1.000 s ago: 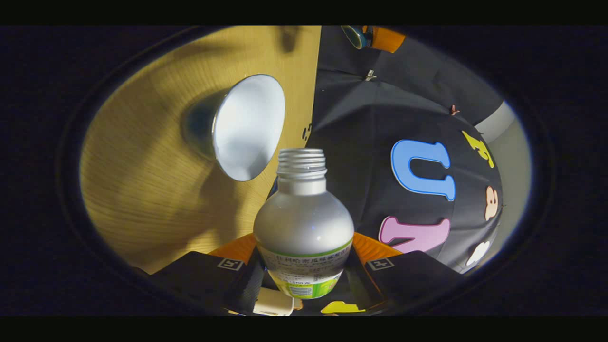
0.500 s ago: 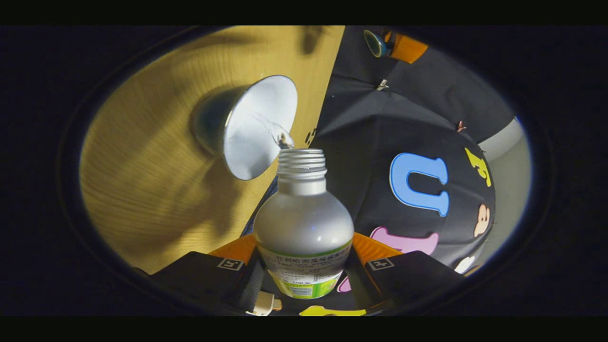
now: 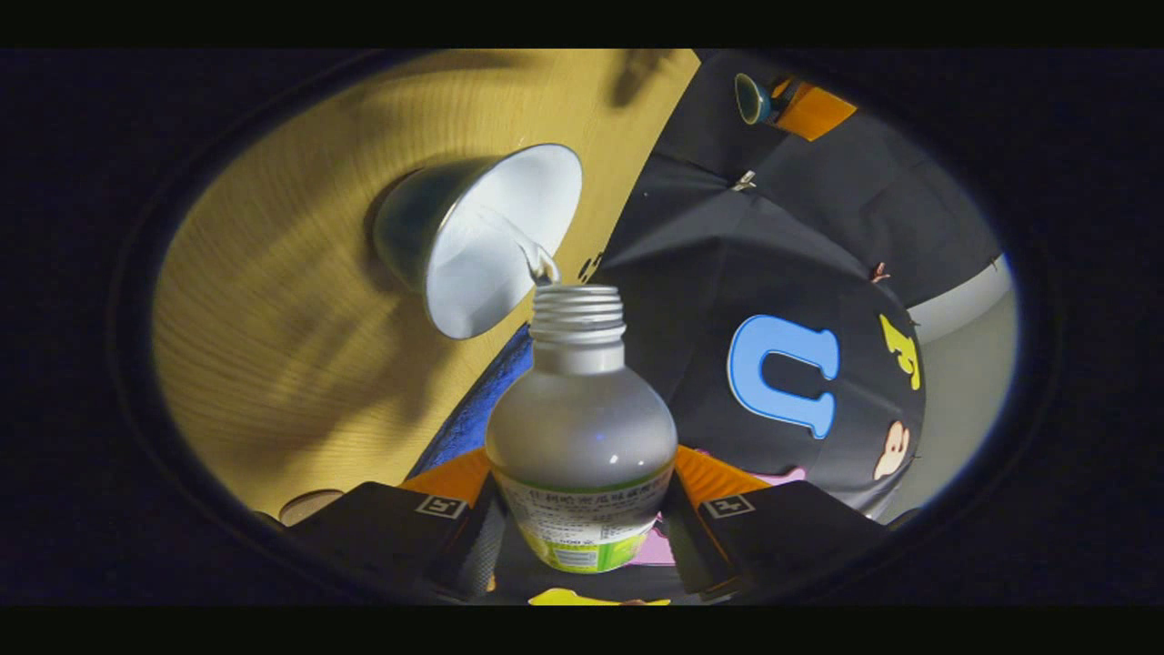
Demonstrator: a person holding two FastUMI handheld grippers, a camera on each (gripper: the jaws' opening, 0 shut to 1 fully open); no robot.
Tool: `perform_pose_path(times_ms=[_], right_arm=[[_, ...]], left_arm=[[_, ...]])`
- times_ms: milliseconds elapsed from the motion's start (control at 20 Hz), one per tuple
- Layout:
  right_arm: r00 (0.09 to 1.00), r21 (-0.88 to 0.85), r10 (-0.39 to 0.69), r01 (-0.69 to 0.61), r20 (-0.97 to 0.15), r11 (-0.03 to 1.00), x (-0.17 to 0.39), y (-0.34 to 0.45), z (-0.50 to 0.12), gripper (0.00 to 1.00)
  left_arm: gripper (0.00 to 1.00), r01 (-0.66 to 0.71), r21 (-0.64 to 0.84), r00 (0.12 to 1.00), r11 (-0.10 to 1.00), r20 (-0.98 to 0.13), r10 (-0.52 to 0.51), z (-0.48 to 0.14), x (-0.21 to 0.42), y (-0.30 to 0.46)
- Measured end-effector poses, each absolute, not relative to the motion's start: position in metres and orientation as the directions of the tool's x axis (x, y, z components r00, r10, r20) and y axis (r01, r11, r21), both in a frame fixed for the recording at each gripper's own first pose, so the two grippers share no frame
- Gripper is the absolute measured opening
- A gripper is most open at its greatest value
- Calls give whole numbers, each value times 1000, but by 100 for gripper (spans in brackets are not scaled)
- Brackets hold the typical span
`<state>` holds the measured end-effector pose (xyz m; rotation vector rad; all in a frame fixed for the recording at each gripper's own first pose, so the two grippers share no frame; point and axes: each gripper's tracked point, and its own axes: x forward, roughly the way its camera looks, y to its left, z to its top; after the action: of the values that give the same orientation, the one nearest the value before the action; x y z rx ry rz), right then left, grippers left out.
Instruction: Open the teacup lid with one hand, grasp the water bottle and pour water into the teacup with the other hand; after pouring, place the water bottle on the coaster and then close the teacup lid.
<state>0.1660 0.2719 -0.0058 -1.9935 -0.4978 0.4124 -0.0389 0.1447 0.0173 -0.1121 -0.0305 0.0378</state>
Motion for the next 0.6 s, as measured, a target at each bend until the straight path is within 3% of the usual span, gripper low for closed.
perform_pose_path(times_ms=[600], right_arm=[[854, -855, 520, 278, 11, -438, 163, 271, 29, 78]], left_arm=[[31, -35, -96, 998, 995, 43, 39, 24, -50, 144]])
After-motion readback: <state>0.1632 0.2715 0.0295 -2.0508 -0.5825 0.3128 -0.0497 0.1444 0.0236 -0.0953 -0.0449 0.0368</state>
